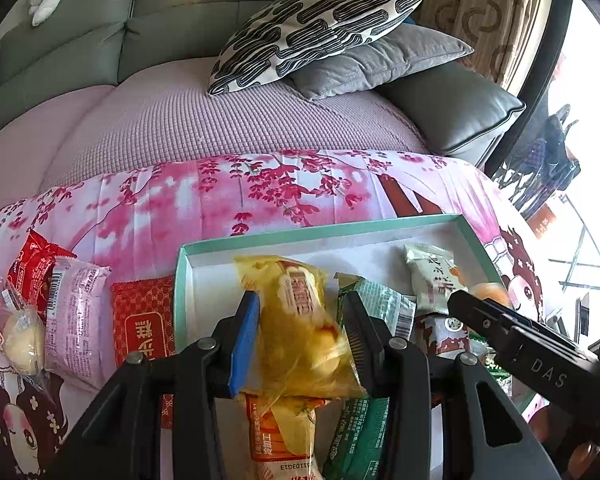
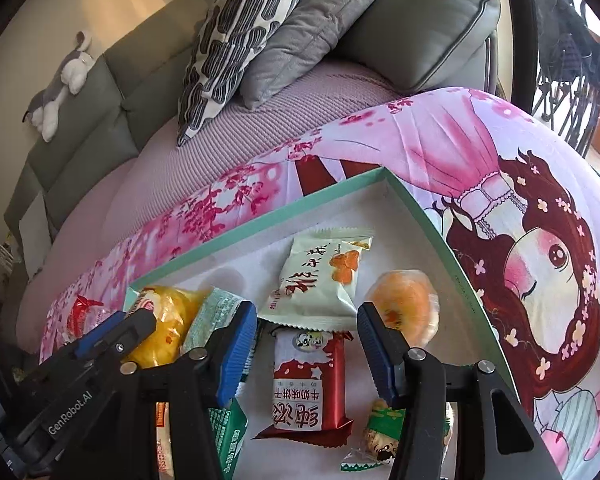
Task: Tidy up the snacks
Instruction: 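Lower the yellow pack into the tray and open the left gripper while the right gripper releases the white pack, then withdraw both grippers from the tray back toward the snack pile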
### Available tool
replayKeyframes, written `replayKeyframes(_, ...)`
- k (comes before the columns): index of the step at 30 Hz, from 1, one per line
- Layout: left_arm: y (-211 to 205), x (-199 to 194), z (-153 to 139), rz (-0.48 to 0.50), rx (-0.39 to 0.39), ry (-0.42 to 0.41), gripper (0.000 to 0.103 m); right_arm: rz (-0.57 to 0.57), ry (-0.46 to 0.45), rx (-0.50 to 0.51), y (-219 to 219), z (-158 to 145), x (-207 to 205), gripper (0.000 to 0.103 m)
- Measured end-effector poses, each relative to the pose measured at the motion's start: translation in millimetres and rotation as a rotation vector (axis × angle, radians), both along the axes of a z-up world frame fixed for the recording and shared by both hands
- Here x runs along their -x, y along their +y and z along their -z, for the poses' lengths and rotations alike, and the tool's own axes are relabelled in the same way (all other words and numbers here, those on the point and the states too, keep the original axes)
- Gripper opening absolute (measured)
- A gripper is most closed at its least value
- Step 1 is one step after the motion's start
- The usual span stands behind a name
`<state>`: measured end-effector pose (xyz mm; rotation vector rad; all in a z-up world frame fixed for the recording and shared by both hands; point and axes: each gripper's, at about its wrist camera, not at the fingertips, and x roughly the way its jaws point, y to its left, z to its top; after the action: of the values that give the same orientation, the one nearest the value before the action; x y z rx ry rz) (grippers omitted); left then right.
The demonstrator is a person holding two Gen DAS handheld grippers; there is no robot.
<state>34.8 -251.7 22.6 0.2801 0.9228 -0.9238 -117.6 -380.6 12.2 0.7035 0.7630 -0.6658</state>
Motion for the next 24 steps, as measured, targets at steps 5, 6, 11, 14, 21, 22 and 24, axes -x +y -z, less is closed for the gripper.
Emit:
replayKeyframes(5,3,-3,-2,-0.022,-0.010,0.014,0.059,-0.008,0.032,-0.001,3,0,-4,0.067)
replayKeyframes(6,4,-3,-3,-0.024,-0.014,0.017,0.060,-0.011,0.038,-0.005,4,0,-5,0.072)
replayKeyframes(11,10,-7,-7,-0.089,-0.082,0.020,0.076,-0.031,0.071,-0.003,6,1,-8,0.079)
replayKeyframes(14,17,-13,-8,-0.132,-0.114,0.026,0.076,-0.036,0.081,-0.009,7,1,-9,0.083)
replayKeyframes(21,33,-26,-6,-0.231,-0.148,0.053,0.085,-0.046,0.121,0.010,10,-1,-10,0.083)
replayKeyframes(22,35,-27,-5,-0.244,-0.152,0.055,0.085,-0.045,0.125,0.011,11,-1,-11,0.083)
replayKeyframes(24,39,-30,-2,-0.267,-0.156,0.065,0.085,-0.047,0.128,0.012,11,-3,-10,0.083)
